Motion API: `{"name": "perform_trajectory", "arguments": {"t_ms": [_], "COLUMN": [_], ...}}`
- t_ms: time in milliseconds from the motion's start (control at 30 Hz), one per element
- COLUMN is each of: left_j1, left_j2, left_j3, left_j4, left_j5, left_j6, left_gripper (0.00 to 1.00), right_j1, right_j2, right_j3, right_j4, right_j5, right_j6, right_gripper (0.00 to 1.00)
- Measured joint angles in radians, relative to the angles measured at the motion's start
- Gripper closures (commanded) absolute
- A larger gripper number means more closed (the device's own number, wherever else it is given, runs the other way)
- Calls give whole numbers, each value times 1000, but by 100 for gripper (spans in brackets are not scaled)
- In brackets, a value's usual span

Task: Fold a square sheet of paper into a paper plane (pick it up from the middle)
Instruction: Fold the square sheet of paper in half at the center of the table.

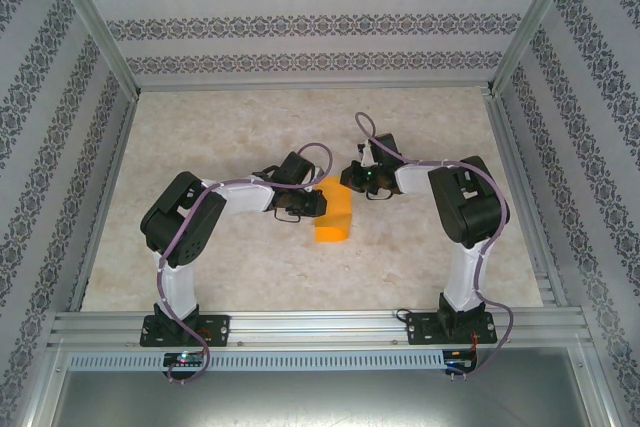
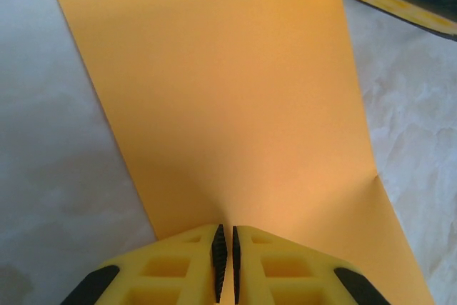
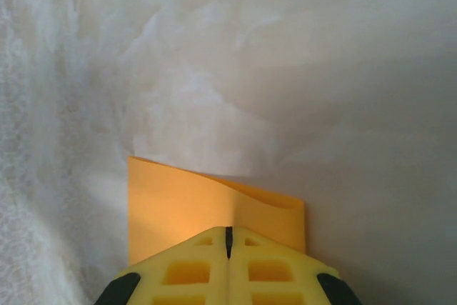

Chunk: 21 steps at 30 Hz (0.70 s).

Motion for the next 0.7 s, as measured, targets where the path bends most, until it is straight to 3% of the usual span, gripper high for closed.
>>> {"name": "perform_trajectory", "arguments": {"t_ms": [700], "left_j1": [0], "left_j2": [0], "left_j3": [0], "left_j4": [1], "left_j5": [-5], "left_j6": [11], "left_gripper": [82], "right_j1": [-77], "right_j2": [26], "right_j3": [33], "right_j4": [-3], "right_j5": [-10], "right_j6": [-8], "right_gripper": [100]}}
